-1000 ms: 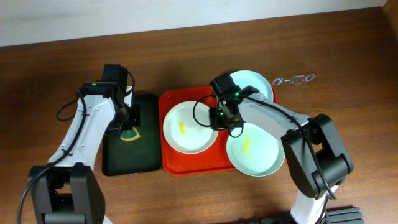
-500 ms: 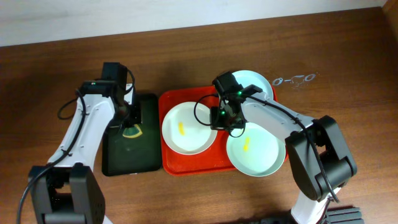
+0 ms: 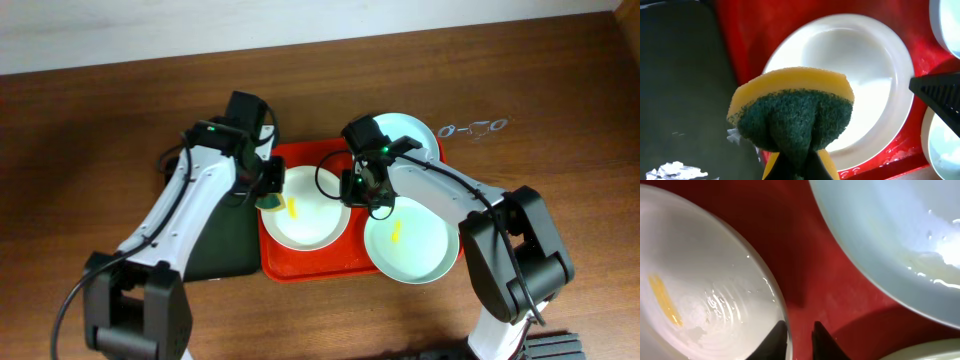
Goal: Clean dirty plates on tray and stack at the side
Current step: 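Carry the sponge with left gripper over the white plate, then scrub the white plate with the sponge while right gripper holds it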
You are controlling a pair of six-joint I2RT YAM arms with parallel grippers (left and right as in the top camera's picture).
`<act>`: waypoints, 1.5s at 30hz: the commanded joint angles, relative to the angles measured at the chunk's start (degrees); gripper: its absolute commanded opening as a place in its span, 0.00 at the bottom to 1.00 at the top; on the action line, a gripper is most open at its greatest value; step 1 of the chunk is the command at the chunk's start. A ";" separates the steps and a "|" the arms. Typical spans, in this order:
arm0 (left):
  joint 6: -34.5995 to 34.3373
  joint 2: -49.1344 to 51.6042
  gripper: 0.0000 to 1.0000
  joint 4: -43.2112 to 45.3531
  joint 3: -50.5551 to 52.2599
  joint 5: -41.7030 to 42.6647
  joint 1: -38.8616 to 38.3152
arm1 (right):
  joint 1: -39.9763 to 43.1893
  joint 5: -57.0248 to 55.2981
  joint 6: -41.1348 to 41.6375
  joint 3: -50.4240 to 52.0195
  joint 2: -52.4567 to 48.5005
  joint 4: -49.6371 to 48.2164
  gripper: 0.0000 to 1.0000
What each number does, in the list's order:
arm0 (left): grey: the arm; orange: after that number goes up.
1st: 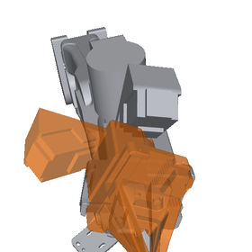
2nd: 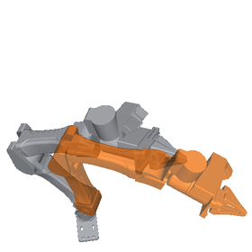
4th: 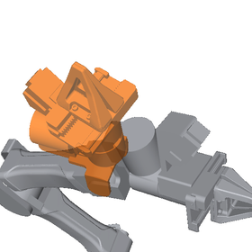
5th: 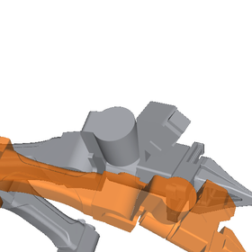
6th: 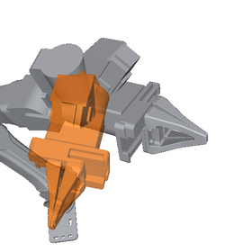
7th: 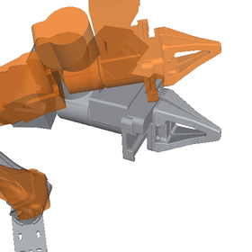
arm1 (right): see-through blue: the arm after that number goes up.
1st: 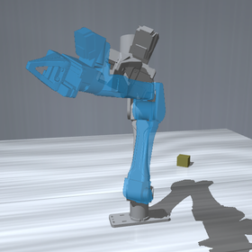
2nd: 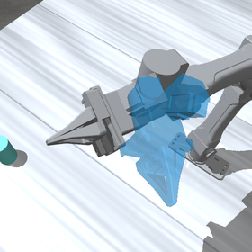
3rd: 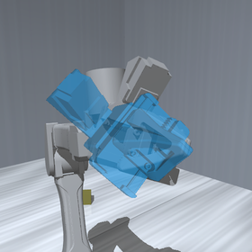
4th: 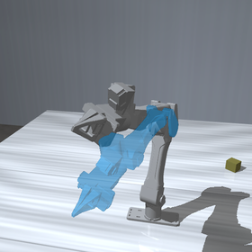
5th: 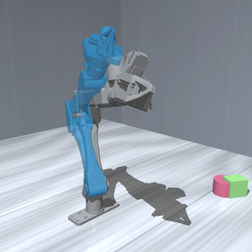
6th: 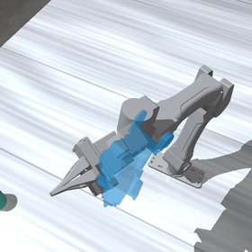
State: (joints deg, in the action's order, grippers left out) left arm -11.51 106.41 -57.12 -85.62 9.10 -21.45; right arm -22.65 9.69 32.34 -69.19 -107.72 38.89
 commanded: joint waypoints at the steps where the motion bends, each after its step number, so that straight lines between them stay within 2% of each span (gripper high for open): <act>1: -2.86 3.37 0.00 1.27 -1.03 1.64 -1.25 | 0.11 -1.99 -0.59 -0.07 1.49 -0.15 0.06; 3: -2.86 4.85 0.00 1.64 -0.98 1.64 -1.53 | 0.11 -2.01 -0.57 0.31 1.49 -0.44 0.07; 6: -3.08 7.76 0.00 2.25 -0.98 1.64 -1.81 | 0.11 -1.97 -0.57 1.05 1.49 -1.42 0.20; 8: -3.72 9.16 0.00 2.78 -0.98 1.64 -1.81 | 0.11 -1.99 -0.57 1.16 1.49 -1.51 0.22; 16: -3.93 11.02 0.00 4.04 -0.46 1.01 -1.81 | 0.11 -1.95 -0.59 1.16 1.49 -1.46 0.05; 30: -3.96 11.30 0.00 9.11 2.23 -0.13 -4.24 | -1.49 -1.33 -2.05 1.16 1.49 -1.88 0.04; 35: -5.20 13.53 0.00 9.75 2.23 -4.83 -6.21 | -1.49 -1.36 -2.05 1.16 1.49 -1.84 0.04; 41: -5.38 16.48 0.00 9.70 2.23 -3.02 -7.37 | -1.49 -1.33 -2.03 1.16 1.49 -1.88 0.04; 45: -3.13 16.31 0.00 10.21 1.60 8.70 -7.21 | -1.49 -1.36 -2.05 1.16 1.49 -1.84 0.04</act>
State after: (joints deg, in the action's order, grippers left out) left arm -16.08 119.48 -47.13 -84.27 6.98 -27.99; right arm -23.73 8.84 30.83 -68.34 -107.66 37.04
